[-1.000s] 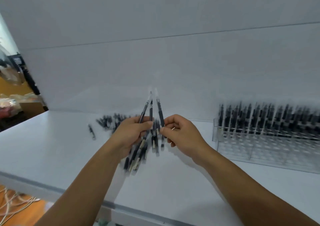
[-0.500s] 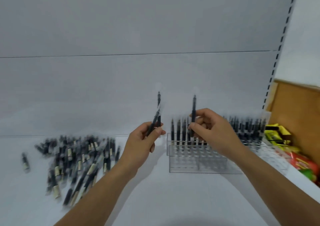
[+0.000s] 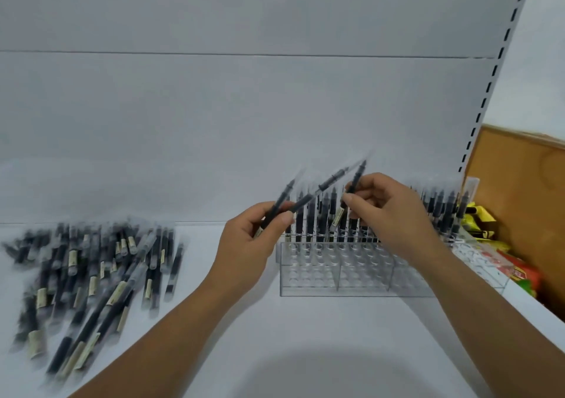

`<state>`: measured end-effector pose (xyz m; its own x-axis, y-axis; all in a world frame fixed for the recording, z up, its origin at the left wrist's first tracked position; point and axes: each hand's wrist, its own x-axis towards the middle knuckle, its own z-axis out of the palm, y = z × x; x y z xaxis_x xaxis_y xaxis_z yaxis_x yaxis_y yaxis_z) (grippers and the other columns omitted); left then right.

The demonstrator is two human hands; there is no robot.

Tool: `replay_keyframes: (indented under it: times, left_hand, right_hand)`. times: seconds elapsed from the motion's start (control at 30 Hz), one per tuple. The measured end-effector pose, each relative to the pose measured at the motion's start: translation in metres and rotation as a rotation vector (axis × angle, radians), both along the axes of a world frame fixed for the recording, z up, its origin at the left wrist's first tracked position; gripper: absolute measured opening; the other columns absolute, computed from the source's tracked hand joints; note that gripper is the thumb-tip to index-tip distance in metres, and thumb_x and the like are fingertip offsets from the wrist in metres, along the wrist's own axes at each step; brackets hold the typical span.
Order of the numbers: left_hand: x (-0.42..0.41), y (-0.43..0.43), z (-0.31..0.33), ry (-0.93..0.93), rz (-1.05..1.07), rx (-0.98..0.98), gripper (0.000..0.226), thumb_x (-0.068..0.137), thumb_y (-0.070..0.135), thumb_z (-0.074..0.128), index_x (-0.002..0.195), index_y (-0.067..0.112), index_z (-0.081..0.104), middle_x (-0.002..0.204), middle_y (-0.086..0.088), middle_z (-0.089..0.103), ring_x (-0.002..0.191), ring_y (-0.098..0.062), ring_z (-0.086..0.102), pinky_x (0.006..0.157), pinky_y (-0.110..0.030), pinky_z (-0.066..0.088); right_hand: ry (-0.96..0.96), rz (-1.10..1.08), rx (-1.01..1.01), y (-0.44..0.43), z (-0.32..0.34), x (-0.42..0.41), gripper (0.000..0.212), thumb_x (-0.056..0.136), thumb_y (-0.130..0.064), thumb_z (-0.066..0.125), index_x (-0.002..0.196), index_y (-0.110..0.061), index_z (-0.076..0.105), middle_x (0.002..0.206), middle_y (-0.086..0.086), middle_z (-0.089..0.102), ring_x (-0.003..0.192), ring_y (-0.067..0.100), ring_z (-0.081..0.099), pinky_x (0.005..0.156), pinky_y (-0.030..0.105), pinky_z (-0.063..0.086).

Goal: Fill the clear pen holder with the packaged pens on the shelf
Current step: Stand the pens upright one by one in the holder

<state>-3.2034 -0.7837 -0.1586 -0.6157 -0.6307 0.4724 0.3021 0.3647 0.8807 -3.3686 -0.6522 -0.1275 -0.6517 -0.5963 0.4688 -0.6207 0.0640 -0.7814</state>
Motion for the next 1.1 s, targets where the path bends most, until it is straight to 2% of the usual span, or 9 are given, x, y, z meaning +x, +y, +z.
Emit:
replay_keyframes:
  times: [0.1,0.3,0.43,0.67,0.73,0.83,0.93,1.03,1.1]
  left_hand:
    - [0.0,-0.002,-0.003,0.01,-0.001,0.039,0.014,0.087,0.021,0.066,0.097,0.028,0.074,0.069,0.005,0.064,0.054,-0.007,0.039,0.053,-0.014,0.039]
    - [-0.002,0.0,-0.004,0.037,-0.035,0.052,0.019,0.076,0.034,0.067,0.093,0.029,0.074,0.064,0.007,0.06,0.053,-0.009,0.039,0.052,-0.016,0.039]
    - [-0.003,0.0,-0.005,0.032,-0.026,0.047,0.016,0.078,0.032,0.067,0.093,0.03,0.074,0.072,-0.007,0.063,0.054,-0.009,0.041,0.053,-0.017,0.04]
    - [-0.003,0.001,-0.007,0.023,-0.044,0.053,0.014,0.086,0.017,0.067,0.095,0.024,0.074,0.065,0.007,0.059,0.054,-0.007,0.041,0.053,-0.016,0.04]
    - [-0.003,0.001,-0.006,0.024,-0.045,0.051,0.013,0.086,0.017,0.067,0.095,0.024,0.074,0.065,0.007,0.059,0.054,-0.008,0.041,0.053,-0.016,0.04]
    - [-0.003,0.003,-0.005,0.023,-0.067,0.033,0.014,0.082,0.02,0.068,0.095,0.023,0.075,0.063,0.009,0.059,0.053,-0.007,0.04,0.053,-0.015,0.038]
    - [-0.004,0.007,-0.005,0.001,-0.087,-0.008,0.014,0.082,0.021,0.068,0.094,0.025,0.075,0.066,0.012,0.063,0.055,-0.001,0.047,0.057,-0.011,0.039]
    - [-0.005,0.009,-0.006,-0.01,-0.091,-0.014,0.015,0.075,0.035,0.067,0.088,0.036,0.075,0.07,0.006,0.064,0.056,-0.003,0.046,0.057,-0.014,0.04]
    - [-0.004,0.01,-0.007,-0.012,-0.082,-0.024,0.02,0.075,0.038,0.066,0.093,0.035,0.074,0.071,0.011,0.064,0.059,-0.004,0.047,0.059,-0.014,0.041]
  right_hand:
    - [0.067,-0.038,0.068,0.0,-0.005,0.001,0.01,0.087,-0.027,0.072,0.094,-0.027,0.065,0.082,-0.009,0.069,0.078,0.015,0.068,0.077,0.03,0.058]
    - [0.182,-0.057,0.242,-0.001,-0.008,0.003,0.011,0.089,-0.036,0.068,0.095,-0.028,0.064,0.08,-0.017,0.065,0.075,0.006,0.064,0.079,0.035,0.058]
    - [0.217,-0.081,0.23,-0.003,-0.008,0.007,0.016,0.092,-0.039,0.063,0.101,-0.026,0.068,0.079,-0.016,0.065,0.074,0.004,0.062,0.076,0.03,0.056]
    - [0.178,-0.082,0.204,0.005,-0.007,0.006,0.008,0.09,-0.033,0.066,0.097,-0.029,0.069,0.078,-0.016,0.065,0.072,0.005,0.062,0.076,0.03,0.057]
    - [0.122,-0.052,0.139,0.011,-0.006,0.006,0.008,0.09,-0.03,0.067,0.096,-0.029,0.071,0.077,-0.014,0.066,0.07,0.008,0.061,0.074,0.028,0.057]
    - [-0.088,0.148,0.0,0.016,-0.002,0.013,0.009,0.087,-0.025,0.07,0.096,-0.025,0.073,0.072,-0.011,0.066,0.063,0.007,0.057,0.059,0.021,0.049]
    - [-0.249,0.288,-0.1,0.015,0.001,0.022,0.015,0.085,-0.02,0.07,0.099,-0.017,0.072,0.068,-0.008,0.065,0.061,0.006,0.057,0.054,0.02,0.046]
    - [-0.366,0.377,-0.18,0.013,0.001,0.027,0.023,0.077,-0.024,0.069,0.098,-0.016,0.073,0.078,-0.003,0.069,0.066,0.009,0.061,0.055,0.02,0.048]
    - [-0.423,0.386,-0.224,0.012,0.002,0.025,0.022,0.077,-0.023,0.067,0.098,-0.017,0.072,0.086,-0.001,0.072,0.067,0.009,0.062,0.055,0.019,0.049]
